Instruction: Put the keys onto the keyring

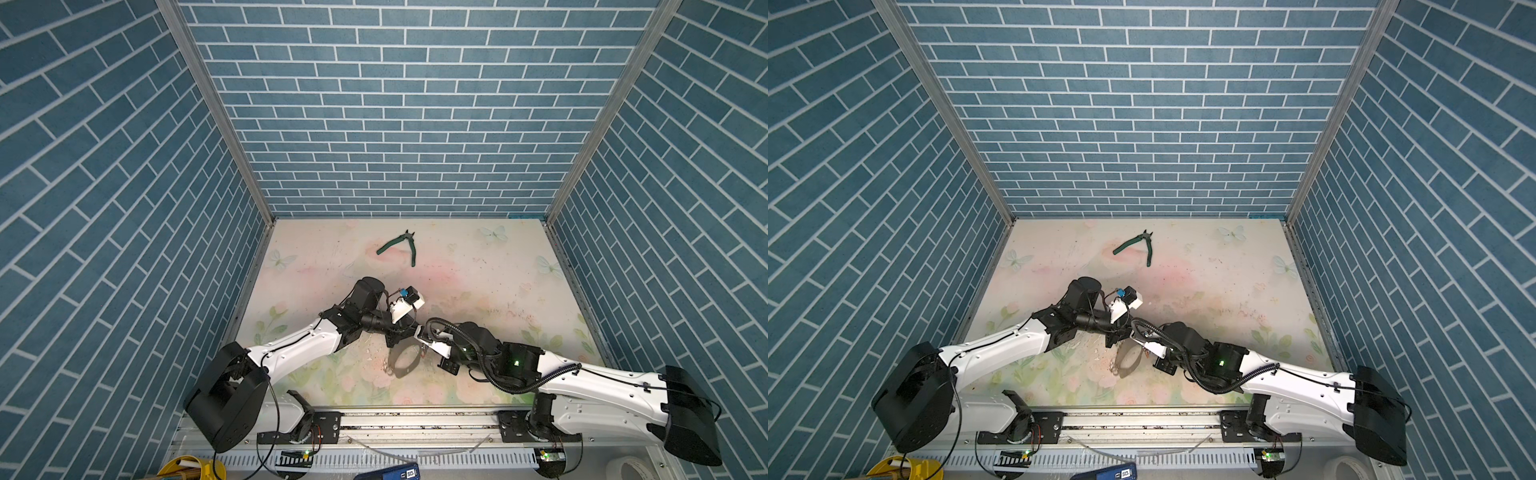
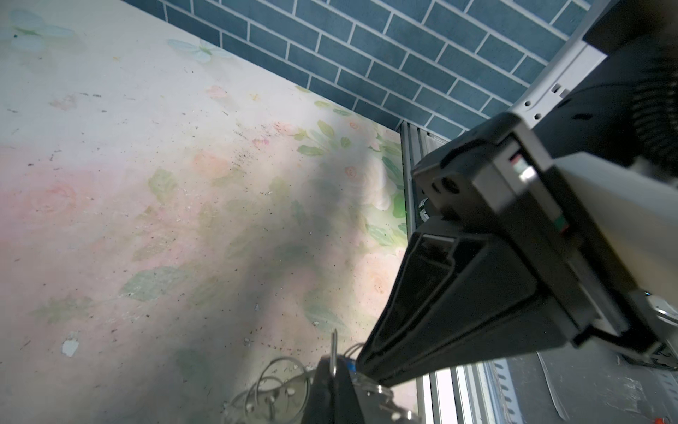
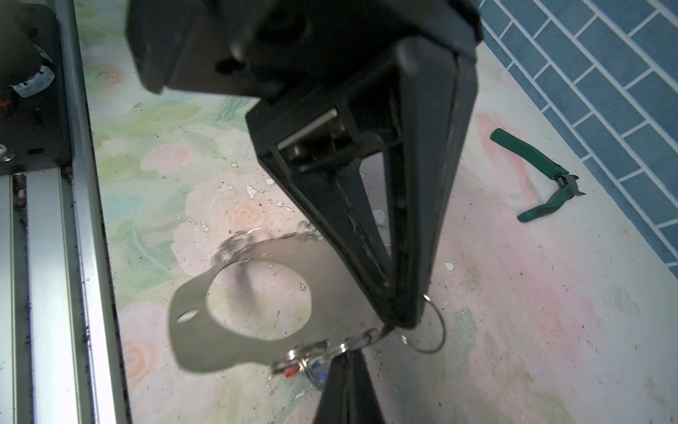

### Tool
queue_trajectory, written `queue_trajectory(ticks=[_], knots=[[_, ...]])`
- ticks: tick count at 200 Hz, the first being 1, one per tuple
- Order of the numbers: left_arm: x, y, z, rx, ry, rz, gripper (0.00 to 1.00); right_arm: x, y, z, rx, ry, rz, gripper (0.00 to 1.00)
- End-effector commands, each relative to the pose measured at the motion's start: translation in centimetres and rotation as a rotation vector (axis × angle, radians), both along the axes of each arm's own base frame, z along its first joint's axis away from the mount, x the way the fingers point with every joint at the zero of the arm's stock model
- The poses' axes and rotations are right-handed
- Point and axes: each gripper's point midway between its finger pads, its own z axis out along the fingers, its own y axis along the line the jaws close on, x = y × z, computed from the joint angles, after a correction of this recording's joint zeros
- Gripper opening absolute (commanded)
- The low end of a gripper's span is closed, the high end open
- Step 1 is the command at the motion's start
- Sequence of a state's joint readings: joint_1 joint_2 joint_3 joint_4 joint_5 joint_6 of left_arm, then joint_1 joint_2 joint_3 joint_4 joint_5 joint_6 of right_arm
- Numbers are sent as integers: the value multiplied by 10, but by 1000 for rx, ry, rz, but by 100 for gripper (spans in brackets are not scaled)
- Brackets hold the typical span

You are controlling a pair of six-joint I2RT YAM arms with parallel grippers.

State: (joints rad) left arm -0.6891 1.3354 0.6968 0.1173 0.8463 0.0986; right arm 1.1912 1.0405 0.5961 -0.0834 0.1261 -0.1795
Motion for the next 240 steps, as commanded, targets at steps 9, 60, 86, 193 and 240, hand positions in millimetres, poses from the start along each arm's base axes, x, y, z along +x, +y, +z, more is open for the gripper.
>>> queue_trajectory(ticks=[9,60,86,193,240], knots=[[4,-5,20,-46,-85,-10,0,8,-7,31,135,-8,-76,0],[14,5,1,-3,-77,64,0,34,-44,27,196,83,-286,0],[17,11,-3,4,-96,100,0,39,-47,12,177,148,-343,0],[26,40,6,-44,-266,272,0,51,-40,-53,-7,488,-544,0],[25,44,10,-65,-292,286,0,76,-48,-80,-135,567,-677,0]])
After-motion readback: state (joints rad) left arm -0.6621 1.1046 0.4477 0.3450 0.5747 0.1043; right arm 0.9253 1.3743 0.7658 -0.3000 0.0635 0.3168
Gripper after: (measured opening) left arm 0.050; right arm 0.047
